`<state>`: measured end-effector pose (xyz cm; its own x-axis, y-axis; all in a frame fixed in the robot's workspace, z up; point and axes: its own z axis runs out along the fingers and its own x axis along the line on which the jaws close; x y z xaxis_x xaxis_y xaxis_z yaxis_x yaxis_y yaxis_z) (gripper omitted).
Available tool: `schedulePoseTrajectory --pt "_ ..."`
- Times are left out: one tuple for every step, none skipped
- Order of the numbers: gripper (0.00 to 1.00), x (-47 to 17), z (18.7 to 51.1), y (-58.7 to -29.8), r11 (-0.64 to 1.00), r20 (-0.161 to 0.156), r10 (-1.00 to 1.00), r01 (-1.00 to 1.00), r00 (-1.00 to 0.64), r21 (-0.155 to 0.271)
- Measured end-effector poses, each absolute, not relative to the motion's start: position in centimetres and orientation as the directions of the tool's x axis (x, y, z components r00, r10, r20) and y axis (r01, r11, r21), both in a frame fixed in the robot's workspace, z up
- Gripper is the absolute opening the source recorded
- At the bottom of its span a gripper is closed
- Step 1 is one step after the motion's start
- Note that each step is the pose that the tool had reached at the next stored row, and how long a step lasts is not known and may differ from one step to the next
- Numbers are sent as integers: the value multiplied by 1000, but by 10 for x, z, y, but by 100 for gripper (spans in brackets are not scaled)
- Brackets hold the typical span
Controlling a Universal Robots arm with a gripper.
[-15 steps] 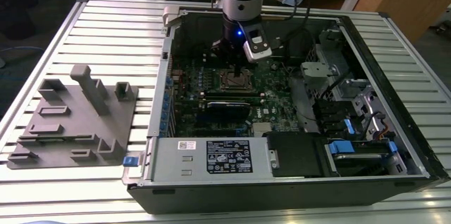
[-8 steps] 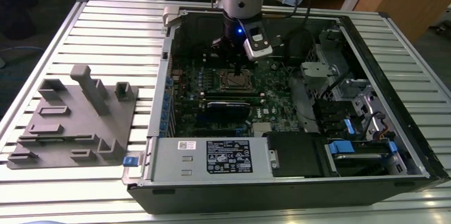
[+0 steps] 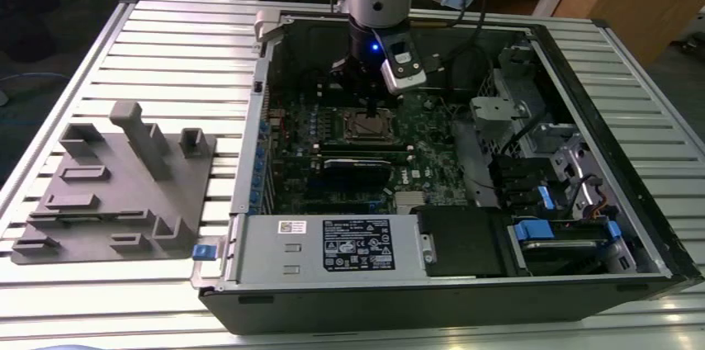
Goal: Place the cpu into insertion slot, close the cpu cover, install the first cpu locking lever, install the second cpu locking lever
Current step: 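Install the second cpu locking lever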
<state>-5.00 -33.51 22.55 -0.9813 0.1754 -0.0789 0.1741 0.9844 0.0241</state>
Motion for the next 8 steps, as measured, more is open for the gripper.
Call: schedulePoseTrajectory --pt "11 -50 226 -335 984 -79 175 174 -981 24" --pt "11 -50 226 -335 984 -79 175 174 -981 24" --pt "11 -50 226 -335 984 -79 175 174 -981 24" --pt "11 -50 226 -335 984 -79 175 174 -981 24" --pt "11 -50 226 -335 984 -79 175 174 -981 24" --pt "11 -50 226 -335 984 -79 175 174 -981 24" --pt "11 -50 226 -335 984 -79 175 174 -981 24" --pt "11 -50 226 -335 984 -79 175 174 -981 24"
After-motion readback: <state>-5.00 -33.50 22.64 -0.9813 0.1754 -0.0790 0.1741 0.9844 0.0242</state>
